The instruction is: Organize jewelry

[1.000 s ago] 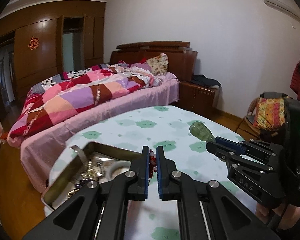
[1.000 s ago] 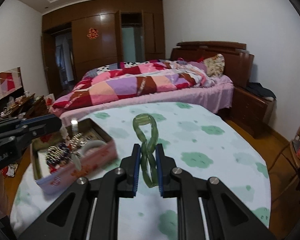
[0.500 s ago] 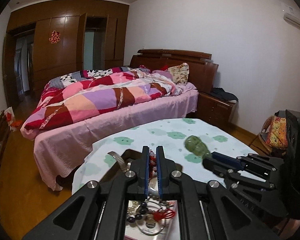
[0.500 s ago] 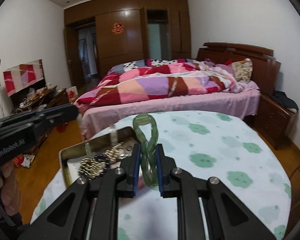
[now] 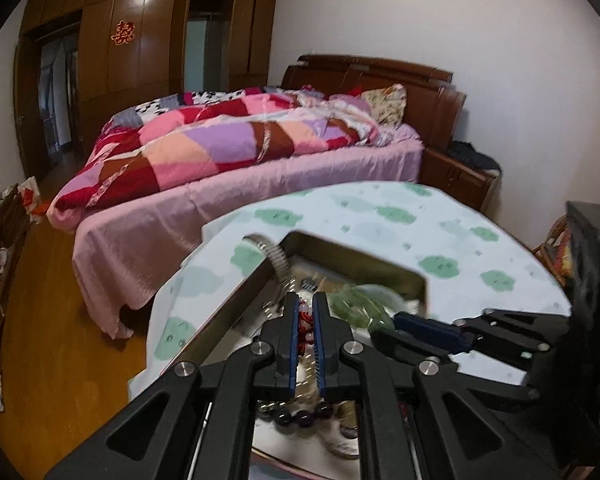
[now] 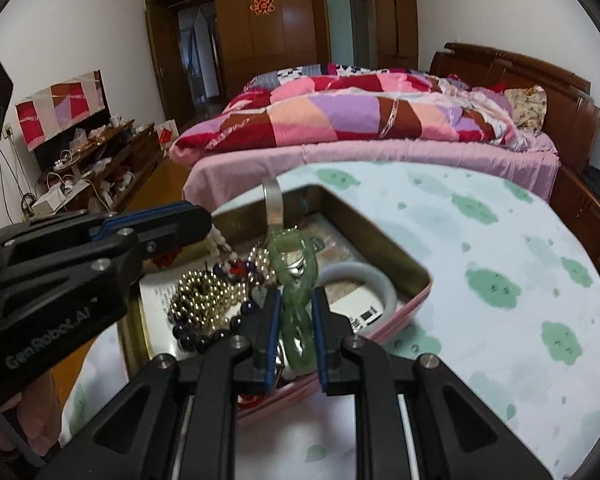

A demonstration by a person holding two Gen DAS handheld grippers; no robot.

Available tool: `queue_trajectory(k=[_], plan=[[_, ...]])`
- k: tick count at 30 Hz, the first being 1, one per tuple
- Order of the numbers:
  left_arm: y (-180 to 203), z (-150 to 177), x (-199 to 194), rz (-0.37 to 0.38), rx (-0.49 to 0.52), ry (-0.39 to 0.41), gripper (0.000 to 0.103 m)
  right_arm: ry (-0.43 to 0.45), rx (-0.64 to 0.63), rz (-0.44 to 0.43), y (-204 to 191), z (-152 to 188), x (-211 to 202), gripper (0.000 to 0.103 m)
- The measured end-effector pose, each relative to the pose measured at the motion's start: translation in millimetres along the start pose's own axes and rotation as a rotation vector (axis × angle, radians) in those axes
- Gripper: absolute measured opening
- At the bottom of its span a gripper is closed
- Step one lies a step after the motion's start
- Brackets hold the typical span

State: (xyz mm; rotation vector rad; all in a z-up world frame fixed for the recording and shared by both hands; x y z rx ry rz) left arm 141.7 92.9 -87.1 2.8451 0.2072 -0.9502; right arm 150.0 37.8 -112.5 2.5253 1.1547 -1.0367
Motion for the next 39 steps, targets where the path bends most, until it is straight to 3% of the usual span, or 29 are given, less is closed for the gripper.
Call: queue_trajectory(k=[2, 4, 6, 8, 10, 11, 19, 39], plan=[[-3.6, 3.8, 2.6, 0.009, -0.015, -0.011, 0.006, -0.007, 0.000, 0.002, -0.6, 1.8, 0.7, 0.029], [-7.8, 7.3, 3.9, 0.000, -0.023, -0.024, 0.006, 0.000, 0.010, -0.001, 0.8, 1.8, -2.6, 0.047], [-9.4, 7.9, 3.5, -0.004, -0.025, -0.026, 0.009, 0.005, 0.016, 0.000, 1.6, 1.3, -6.3, 0.047], [-11.6, 8.5, 1.8, -0.010, -0.028, -0.028, 0.024, 0.008, 0.016, 0.008, 1.6, 0.4, -7.6, 0.047], [-14.8, 7.3, -2.6, -0.027, -0.034, -0.012, 0.058, 0.012, 0.020, 0.011, 2.0, 0.2, -8.5, 0.054], [-16.0, 5.8, -6.3, -0.033, -0.036, 0.006, 0.061, 0.014, 0.021, 0.013, 2.5, 0.1, -9.0, 0.056], [-20.2, -0.1, -19.2, -0.038, -0.037, 0.020, 0.062, 0.049, 0.054, 0.047, 15.0, -1.0, -29.0, 0.068], [-13.2, -11.2, -50.7, -0.036, -0.011, 0.076, 0.062, 0.131, 0.160, 0.126, 54.7, 1.9, -70.8, 0.074]])
Point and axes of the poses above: each gripper's, at about its wrist camera, not at the fingertips, and x roughly the way its jaws point, y to its right, z to its underside, the point moved 10 cm from there along x, roughly the way its jaws point, and after that the axes turned 1 degree about -z, right-handed, at the moved point
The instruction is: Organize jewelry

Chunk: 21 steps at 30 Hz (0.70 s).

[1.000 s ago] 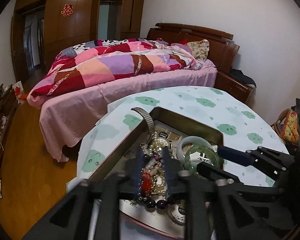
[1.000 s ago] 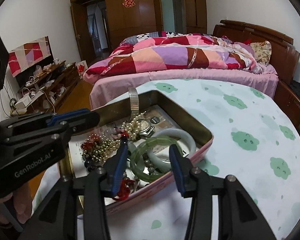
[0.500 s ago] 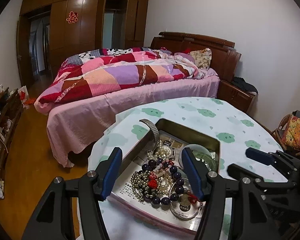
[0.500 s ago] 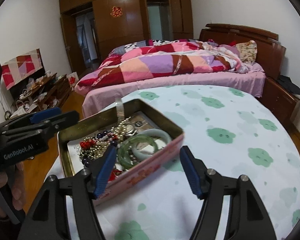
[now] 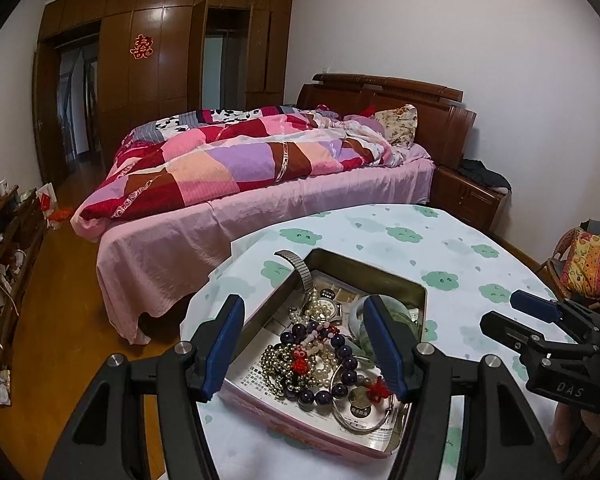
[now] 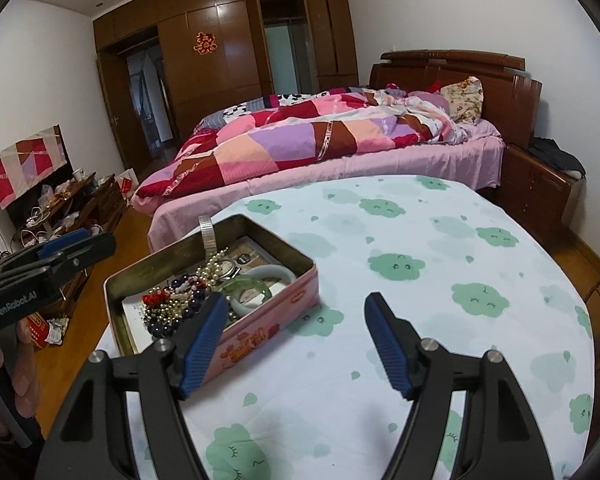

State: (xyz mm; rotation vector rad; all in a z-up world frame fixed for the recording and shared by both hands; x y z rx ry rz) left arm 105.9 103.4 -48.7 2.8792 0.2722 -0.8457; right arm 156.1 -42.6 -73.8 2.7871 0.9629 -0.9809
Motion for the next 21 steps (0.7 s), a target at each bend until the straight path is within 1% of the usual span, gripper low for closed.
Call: queue_trajectory(k=[9, 21], plan=[[1.9, -0.5, -3.7, 0.004, 0.009, 0.007, 0.062, 0.018, 0.003, 0.004, 3.2, -0.6, -5.8, 0.075], [3.5, -0.2, -4.1, 0.005, 0.014, 0.006, 0.063, 0.019, 0.006, 0.006, 4.5, -0.4, -6.6, 0.075]])
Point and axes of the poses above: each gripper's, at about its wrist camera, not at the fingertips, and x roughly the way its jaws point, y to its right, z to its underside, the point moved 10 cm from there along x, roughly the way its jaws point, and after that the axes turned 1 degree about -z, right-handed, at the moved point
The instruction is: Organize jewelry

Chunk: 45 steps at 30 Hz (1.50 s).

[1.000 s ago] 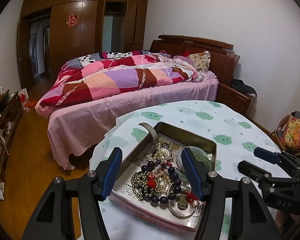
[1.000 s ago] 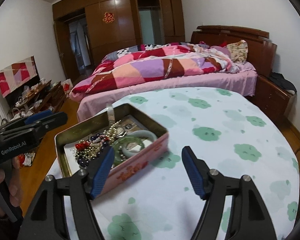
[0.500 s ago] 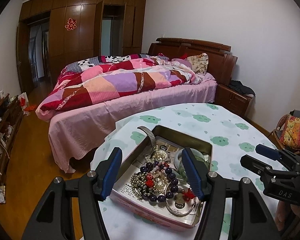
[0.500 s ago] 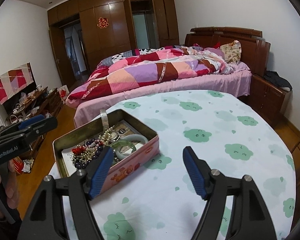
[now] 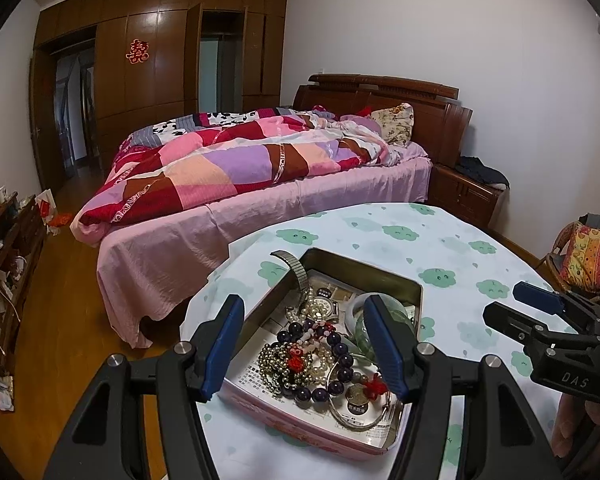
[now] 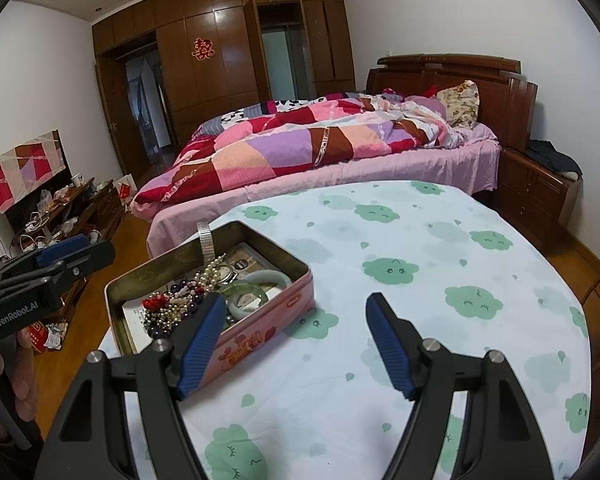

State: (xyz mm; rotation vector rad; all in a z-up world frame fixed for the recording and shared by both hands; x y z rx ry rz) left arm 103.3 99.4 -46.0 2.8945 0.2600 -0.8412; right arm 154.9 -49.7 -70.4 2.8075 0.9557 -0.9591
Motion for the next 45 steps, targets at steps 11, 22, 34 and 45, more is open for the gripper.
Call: queue_trajectory(k=[11, 22, 34, 45], plan=[[3.1, 3.1, 0.2, 0.009, 0.024, -0.006, 0.063, 0.016, 0.005, 0.007, 4.7, -4.1, -4.5, 0.076], [7.1, 0.9, 0.7, -0.010, 0.039, -0.001, 0.079, 0.016, 0.009, 0.008, 7.1, -5.1, -5.2, 0.076], [8.3, 1.8, 3.8, -0.035, 0.064, -0.003, 0.085, 0.016, 0.010, 0.007, 7.0, -4.8, -5.0, 0.076], [7.3, 3.5, 4.7, -0.040, 0.076, 0.005, 0.085, 0.009, 0.012, 0.014, 11.7, -0.2, -3.7, 0.078]])
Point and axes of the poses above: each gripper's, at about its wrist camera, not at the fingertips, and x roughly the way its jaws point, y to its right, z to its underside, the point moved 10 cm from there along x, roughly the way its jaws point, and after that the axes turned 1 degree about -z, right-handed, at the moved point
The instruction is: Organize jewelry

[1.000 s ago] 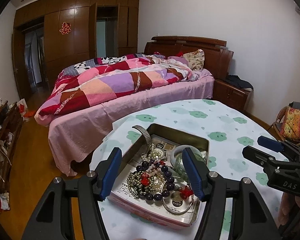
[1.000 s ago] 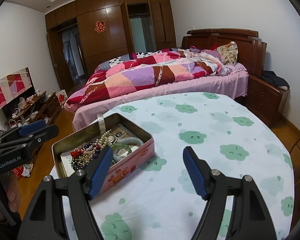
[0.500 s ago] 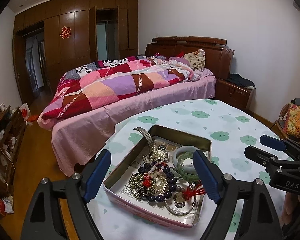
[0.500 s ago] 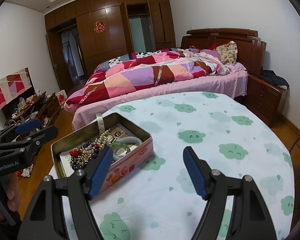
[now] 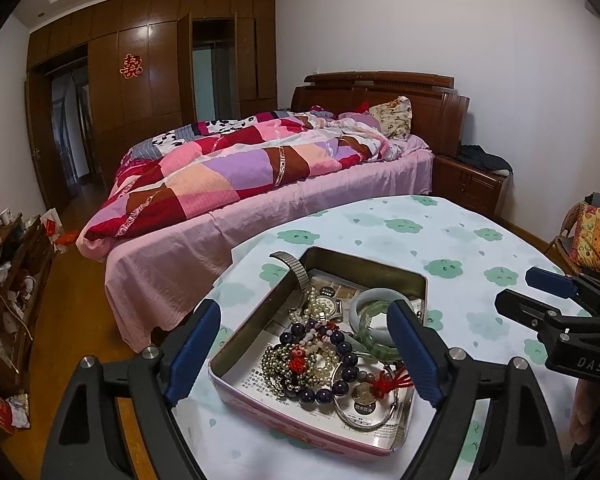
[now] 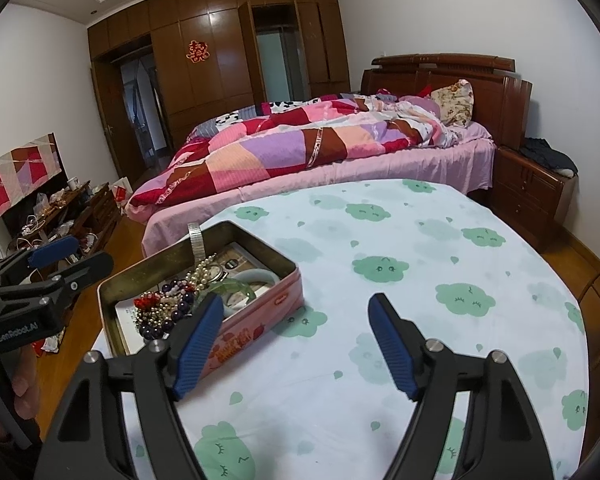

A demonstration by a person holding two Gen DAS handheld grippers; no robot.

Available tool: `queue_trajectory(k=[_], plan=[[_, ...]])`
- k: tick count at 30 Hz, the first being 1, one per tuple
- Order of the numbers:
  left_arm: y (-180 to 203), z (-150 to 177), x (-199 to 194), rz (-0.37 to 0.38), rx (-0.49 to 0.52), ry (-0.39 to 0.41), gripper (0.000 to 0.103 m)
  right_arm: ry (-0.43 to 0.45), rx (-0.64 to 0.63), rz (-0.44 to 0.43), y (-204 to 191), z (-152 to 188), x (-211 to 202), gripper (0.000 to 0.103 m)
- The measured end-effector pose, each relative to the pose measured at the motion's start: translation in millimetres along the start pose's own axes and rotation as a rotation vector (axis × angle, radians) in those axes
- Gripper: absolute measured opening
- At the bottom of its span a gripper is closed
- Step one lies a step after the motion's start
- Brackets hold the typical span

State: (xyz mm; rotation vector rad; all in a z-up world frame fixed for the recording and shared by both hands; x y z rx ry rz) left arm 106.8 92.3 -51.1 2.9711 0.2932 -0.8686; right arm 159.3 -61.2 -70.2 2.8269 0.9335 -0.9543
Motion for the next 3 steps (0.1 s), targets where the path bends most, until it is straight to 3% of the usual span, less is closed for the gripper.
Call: queue_trajectory(k=[3], plan=[[2.4, -0.8, -0.3, 0.006, 0.009, -0.001, 0.085, -0.004, 0.000, 0.006, 1.9, 1.6, 0.1, 0.080]])
Point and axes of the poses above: each gripper's, at about its wrist camera, not at the fingertips, and x roughly the way its jaws point, y to its right, z to its underside, the point moved 10 cm from there along x, roughly the way its jaws point, and after that the axes turned 1 degree about -z, right-handed, at the moved point
